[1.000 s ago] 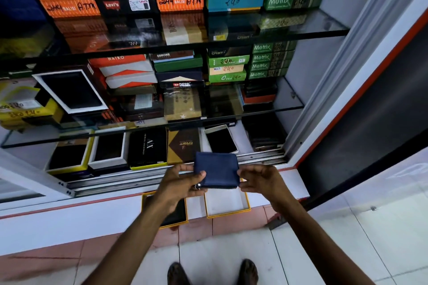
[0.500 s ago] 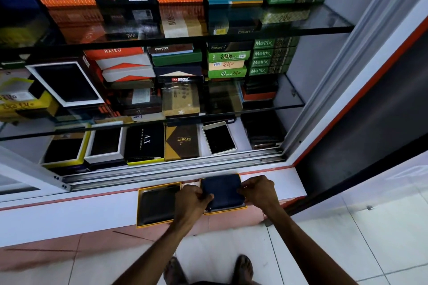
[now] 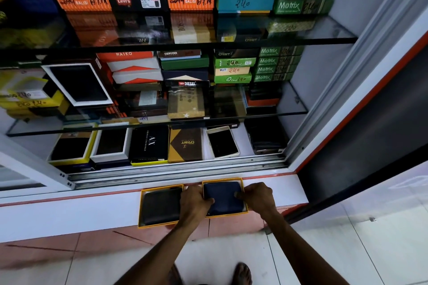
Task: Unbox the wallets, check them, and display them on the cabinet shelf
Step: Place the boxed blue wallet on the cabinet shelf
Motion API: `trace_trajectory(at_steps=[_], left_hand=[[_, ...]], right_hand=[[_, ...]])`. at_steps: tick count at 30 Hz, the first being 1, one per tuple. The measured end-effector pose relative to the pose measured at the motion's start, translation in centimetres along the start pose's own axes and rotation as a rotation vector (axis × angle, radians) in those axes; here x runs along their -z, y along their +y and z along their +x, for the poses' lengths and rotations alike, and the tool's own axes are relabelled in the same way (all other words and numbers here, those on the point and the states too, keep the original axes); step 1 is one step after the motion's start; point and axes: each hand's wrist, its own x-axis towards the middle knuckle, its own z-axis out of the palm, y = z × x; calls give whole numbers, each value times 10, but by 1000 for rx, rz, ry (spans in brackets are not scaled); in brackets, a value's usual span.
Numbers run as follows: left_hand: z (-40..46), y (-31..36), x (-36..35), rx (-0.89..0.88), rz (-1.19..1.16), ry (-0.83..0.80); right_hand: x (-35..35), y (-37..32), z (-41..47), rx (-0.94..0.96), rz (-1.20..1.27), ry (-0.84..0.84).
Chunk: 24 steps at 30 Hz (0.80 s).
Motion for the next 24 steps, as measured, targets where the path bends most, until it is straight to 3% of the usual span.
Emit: trace_trajectory(at_steps=[7, 14, 20, 24], left_hand=[[-16, 35, 64, 10, -286, 141], [-32, 97, 154, -192, -504, 384], [-32, 135, 213, -376, -519, 553], [-11, 154, 234, -415, -489, 612]], right_hand=[[44, -30, -25, 110, 278, 137], [108, -117, -68, 372, 434, 368], [144, -175, -72, 584, 593, 395], [158, -207, -54, 620, 575, 458]])
